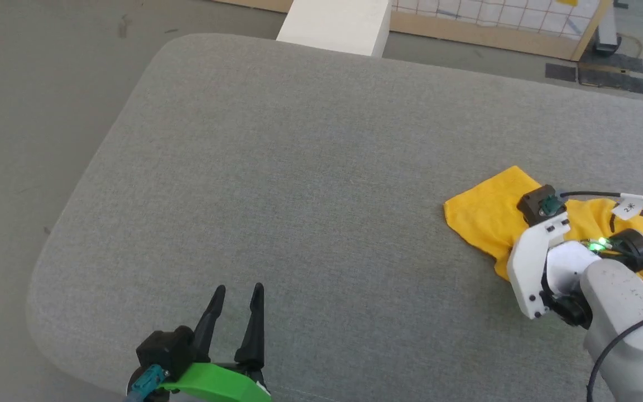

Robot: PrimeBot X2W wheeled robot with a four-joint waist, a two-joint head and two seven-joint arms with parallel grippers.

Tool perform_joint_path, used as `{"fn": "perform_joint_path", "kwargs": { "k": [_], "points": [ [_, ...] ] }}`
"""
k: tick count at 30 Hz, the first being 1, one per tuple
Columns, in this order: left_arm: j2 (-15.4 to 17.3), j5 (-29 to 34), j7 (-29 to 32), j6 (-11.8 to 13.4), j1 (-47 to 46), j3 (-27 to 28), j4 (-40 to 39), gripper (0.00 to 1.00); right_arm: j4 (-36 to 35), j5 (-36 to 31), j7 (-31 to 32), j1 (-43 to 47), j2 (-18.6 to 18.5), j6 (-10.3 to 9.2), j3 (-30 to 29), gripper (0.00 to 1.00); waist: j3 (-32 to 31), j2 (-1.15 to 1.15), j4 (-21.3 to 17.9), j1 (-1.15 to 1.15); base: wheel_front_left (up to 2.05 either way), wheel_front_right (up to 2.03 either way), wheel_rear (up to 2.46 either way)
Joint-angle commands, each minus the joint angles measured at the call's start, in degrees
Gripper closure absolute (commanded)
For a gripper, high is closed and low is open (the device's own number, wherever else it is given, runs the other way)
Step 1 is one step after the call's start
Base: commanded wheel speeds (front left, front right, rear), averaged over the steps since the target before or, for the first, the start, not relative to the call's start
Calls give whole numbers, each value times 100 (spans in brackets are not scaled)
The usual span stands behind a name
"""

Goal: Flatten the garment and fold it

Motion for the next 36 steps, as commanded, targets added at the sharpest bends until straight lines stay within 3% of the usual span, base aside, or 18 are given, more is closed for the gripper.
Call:
{"fn": "perform_joint_path", "kwargs": {
  "k": [1,8,13,17,22,23,24,30,36],
  "points": [
    [-12,38,-21,-11,-34,30,7,0,-44,85,-195,-213,41,-10,-5,100,-65,0,-89,0,0,0,0],
    [-12,3,-21,-23,-46,44,4,0,-750,471,-703,-1072,318,-10,407,100,-120,0,-197,0,0,0,0],
    [-12,-47,-21,-12,-58,42,19,0,-1250,786,-805,-1572,827,-10,1289,100,-86,0,-119,0,0,0,0],
    [-12,-124,-21,7,-30,12,48,0,-1254,1202,-703,-1419,1175,-10,2067,100,-53,0,36,0,0,0,0],
    [-12,-175,-21,10,-44,-40,79,0,-823,1593,-698,-959,1246,-10,2581,100,4,0,234,0,0,0,0],
    [-12,-179,-21,9,-56,-43,86,0,-712,1621,-735,-893,1227,-10,2636,56,14,0,263,0,0,0,0],
    [-12,-186,-21,11,-77,-44,94,0,-574,1673,-826,-829,1192,-10,2704,0,26,0,291,0,0,0,0],
    [-12,-181,-21,41,-47,23,80,0,-691,1922,-1037,-975,1052,-10,2566,0,7,0,170,0,0,0,0],
    [-12,-149,-21,63,-17,49,19,0,-1108,2077,-1070,-1136,616,-10,1695,0,-4,0,-22,0,0,0,0]
  ]
}}
